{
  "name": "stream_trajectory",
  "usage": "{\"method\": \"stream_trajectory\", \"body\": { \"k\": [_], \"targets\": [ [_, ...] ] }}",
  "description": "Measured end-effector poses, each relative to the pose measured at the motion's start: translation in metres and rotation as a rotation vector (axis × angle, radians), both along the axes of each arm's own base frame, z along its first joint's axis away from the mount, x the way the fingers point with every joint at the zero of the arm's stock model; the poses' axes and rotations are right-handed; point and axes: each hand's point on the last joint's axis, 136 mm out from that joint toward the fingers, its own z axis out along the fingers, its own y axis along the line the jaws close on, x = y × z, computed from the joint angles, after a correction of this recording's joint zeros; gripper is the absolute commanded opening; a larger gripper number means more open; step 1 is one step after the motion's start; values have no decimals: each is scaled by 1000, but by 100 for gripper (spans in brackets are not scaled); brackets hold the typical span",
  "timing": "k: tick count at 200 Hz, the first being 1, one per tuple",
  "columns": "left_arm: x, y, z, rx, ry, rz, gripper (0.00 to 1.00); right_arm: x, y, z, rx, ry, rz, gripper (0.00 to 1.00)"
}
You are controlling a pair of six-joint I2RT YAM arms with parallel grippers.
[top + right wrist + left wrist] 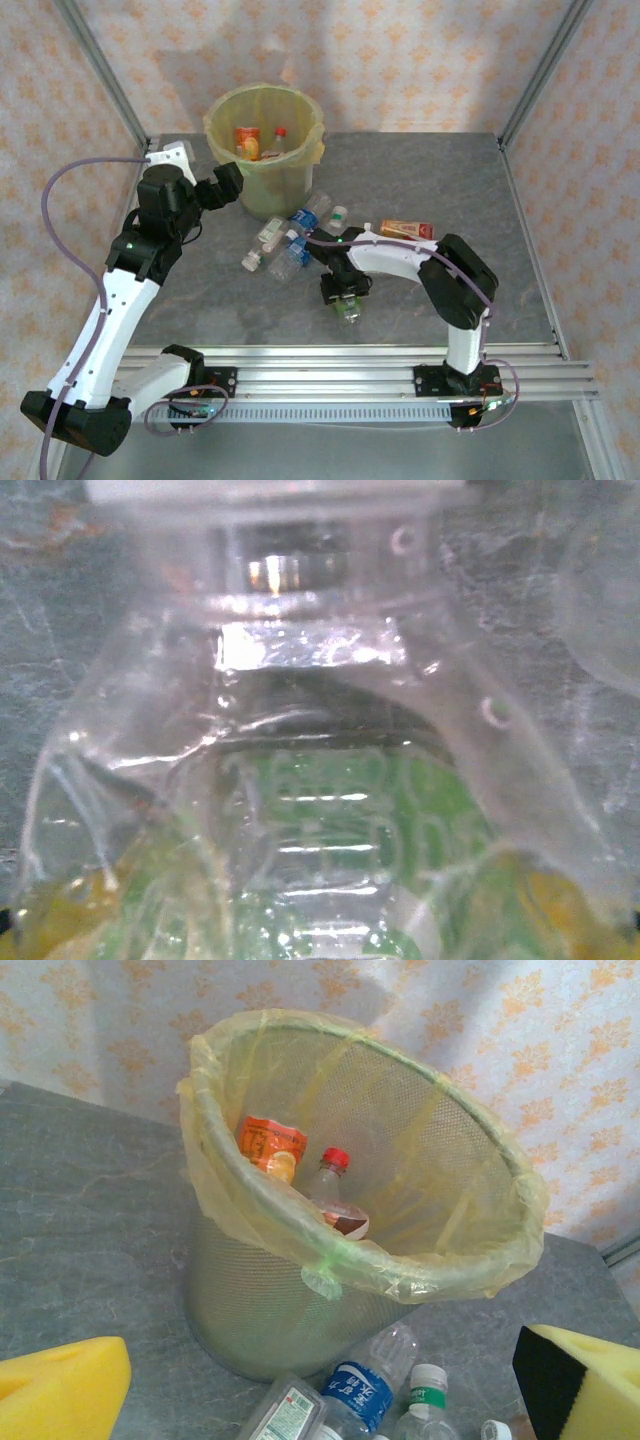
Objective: Put the plastic bottles in the bin
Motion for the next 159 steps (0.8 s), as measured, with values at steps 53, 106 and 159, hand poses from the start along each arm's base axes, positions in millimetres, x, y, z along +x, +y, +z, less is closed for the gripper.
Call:
{"method": "stream_trajectory", "body": {
  "k": [53,106,159],
  "targets": [
    [2,-1,1,-3,3,0,100,8,-2,49,74,-119,-8,49],
    [8,-18,3,-59,18,-73,100,30,-7,122,199,-374,-20,52],
    [19,-70,14,-134,50,-316,100,55,7,234,522,-750,-21,57]
  ]
}}
